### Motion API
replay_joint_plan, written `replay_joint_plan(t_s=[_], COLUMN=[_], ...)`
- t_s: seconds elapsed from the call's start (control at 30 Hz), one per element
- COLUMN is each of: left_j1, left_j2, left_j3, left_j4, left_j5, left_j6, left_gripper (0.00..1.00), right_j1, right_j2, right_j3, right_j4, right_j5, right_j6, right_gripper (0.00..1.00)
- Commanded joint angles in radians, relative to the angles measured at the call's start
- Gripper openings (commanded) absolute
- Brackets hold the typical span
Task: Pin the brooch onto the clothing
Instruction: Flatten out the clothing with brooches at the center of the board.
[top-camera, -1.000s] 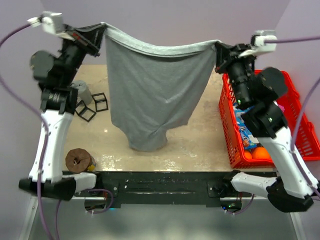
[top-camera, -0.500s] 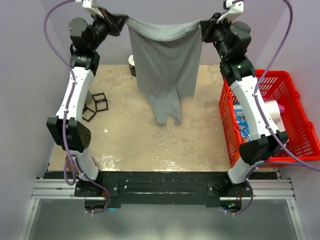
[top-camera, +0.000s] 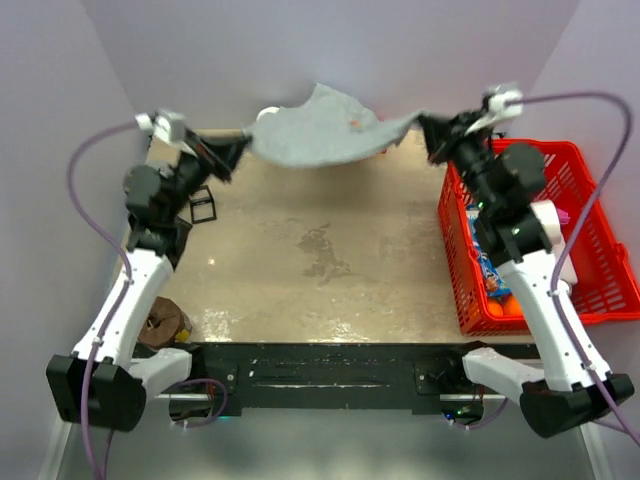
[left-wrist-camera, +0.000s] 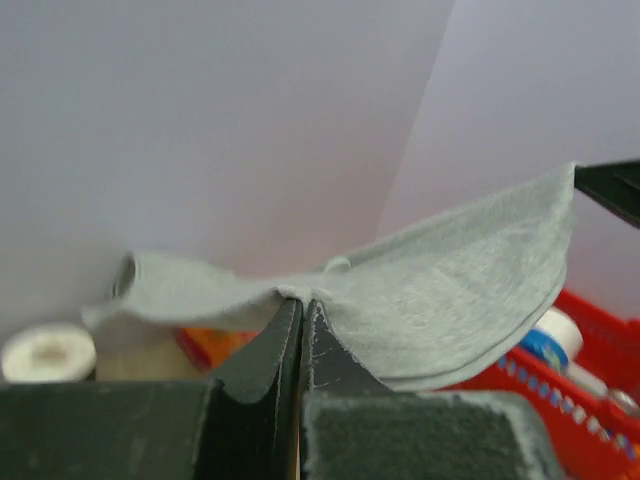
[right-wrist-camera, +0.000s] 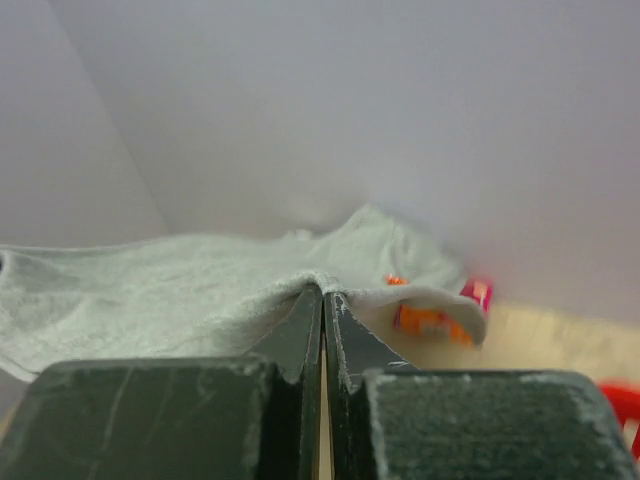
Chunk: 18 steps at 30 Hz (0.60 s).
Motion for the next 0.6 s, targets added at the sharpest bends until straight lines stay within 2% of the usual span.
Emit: replay_joint_plan(t_s=[0.0, 0.03, 0.07, 0.13, 0.23, 0.43, 0.57], left_j1=[-0.072, -0.106, -0.117, -0.134, -0.16, -0.168, -0.168], left_j2=[-0.101, -0.116, -0.145, -0.173, -0.222, -0.236, -0.254], left_j3=[-0.393, -0.489, -0.531, -0.648, -0.731, -0.747, -0.748], left_j4=[-0.115, -0.157, -0.223, -0.246, -0.295, -0.464, -0.565], left_j5=[-0.115, -0.158, -0.177, -0.186, -0.192, -0.206, -0.269], left_j6=[-0.053, -0.071, -0.088, -0.164, -0.212, -0.2, -0.192], left_gripper=[0.0, 0.0, 0.0, 0.0, 0.0, 0.0, 0.0], right_j1=[-0.002, 0.001, 0.001, 0.006, 0.021, 0.06, 0.07], right_j2=[-0.07, -0.083, -0.095, -0.124, -0.154, -0.209, -0.252], right_j3=[-0.391, -0.513, -0.568, -0.701, -0.798, -0.869, -0.889], right_j4=[-0.031, -0.039, -0.05, -0.053, -0.103, -0.283, -0.388], right_j5=[-0.052, -0.057, -0.073, -0.084, -0.077, 0.043, 0.071], right_j6=[0.109, 0.129, 0.172, 0.221, 0.315, 0.412, 0.462], right_gripper=[0.0, 0.0, 0.0, 0.0, 0.0, 0.0, 0.0])
